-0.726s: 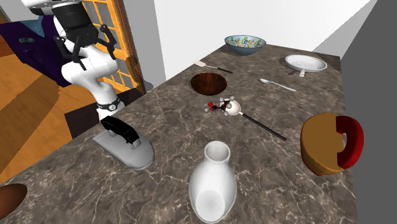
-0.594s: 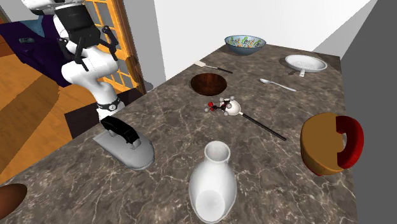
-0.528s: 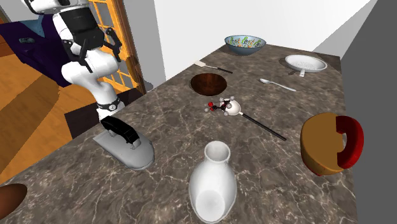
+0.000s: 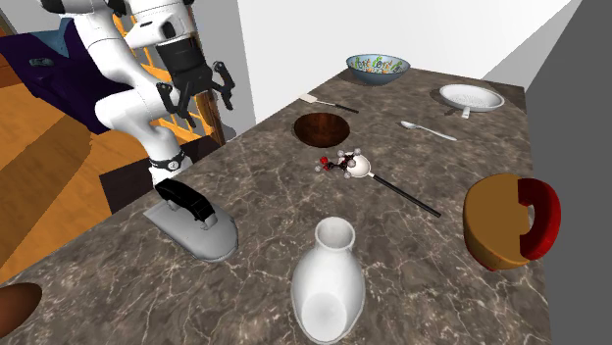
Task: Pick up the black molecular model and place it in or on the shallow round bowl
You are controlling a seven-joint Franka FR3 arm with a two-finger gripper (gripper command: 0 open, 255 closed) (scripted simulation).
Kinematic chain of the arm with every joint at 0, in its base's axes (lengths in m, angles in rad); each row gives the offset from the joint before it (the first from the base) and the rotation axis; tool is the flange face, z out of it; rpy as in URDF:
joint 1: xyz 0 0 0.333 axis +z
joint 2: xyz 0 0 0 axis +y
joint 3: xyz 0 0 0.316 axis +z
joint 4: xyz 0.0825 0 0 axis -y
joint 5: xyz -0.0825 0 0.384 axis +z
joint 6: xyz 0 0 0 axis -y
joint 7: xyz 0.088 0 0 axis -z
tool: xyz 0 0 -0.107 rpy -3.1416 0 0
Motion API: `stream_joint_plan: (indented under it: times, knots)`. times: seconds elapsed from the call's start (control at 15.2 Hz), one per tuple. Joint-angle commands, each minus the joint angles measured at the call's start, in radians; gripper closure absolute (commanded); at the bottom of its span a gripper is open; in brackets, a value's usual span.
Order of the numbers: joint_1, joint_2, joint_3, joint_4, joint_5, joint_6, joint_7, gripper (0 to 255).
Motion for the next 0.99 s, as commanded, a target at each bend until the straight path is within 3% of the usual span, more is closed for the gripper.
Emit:
stream_joint_plan:
  times: [0.0, 0.53, 0.92]
  knots:
    - [0.011, 0.041, 0.024, -0.005, 0.016, 0.054, 0.023, 0]
    - [0.047, 0.267, 0.13, 0.067, 0.052, 0.243, 0.128, 0]
    - [0.065, 0.462, 0.203, 0.173, 0.03, 0.357, 0.219, 0]
